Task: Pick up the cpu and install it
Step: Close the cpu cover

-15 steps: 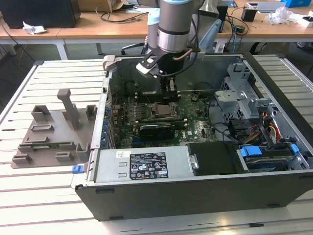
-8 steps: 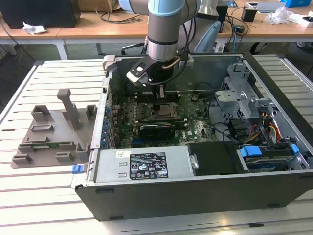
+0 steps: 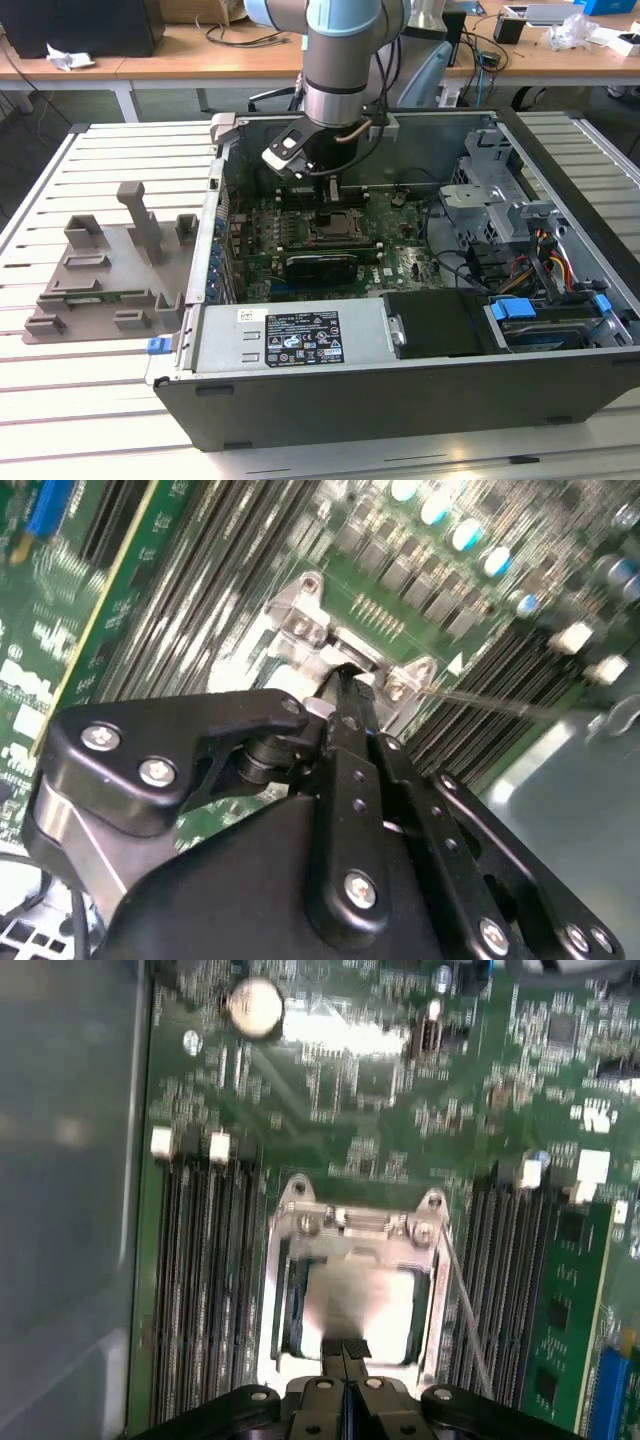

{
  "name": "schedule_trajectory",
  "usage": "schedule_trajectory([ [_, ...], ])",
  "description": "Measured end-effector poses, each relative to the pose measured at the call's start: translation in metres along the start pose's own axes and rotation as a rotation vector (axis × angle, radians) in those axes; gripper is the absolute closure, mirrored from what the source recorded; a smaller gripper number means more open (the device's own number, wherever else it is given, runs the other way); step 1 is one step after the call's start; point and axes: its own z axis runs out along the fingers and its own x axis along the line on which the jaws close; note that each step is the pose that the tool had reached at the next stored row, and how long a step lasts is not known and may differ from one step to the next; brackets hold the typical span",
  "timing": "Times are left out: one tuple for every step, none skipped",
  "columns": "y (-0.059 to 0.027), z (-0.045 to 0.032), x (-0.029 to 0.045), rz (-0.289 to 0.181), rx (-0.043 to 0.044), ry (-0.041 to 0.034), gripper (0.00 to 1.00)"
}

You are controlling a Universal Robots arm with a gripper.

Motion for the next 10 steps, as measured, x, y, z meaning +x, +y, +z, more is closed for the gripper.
schedule_trajectory([
  [0.0036, -0.0002, -0.0003, 0.000, -0.0002, 0.0002, 0.89],
  [0.0069, -0.0007, -0.0006, 0.000, 0.0002, 0.0005, 0.89],
  [0.0104, -0.0019, -0.0008, 0.000, 0.0006, 0.0017, 0.89],
  [0.0119, -0.0031, -0.0008, 0.000, 0.0008, 0.0025, 0.89],
  [0.0132, -0.0071, -0.0014, 0.000, 0.0032, 0.0011, 0.89],
  [0.0134, -0.0108, -0.0017, 0.000, 0.0034, 0.0008, 0.89],
  [0.0128, -0.0189, -0.0020, 0.000, 0.0035, 0.0009, 0.89],
  [0.0121, -0.0288, -0.0025, 0.000, 0.0037, 0.0007, 0.89],
  [0.0113, -0.0401, -0.0031, 0.000, 0.0036, 0.0009, 0.89],
  [0.0107, -0.0496, -0.0035, 0.000, 0.0036, 0.0007, 0.89],
])
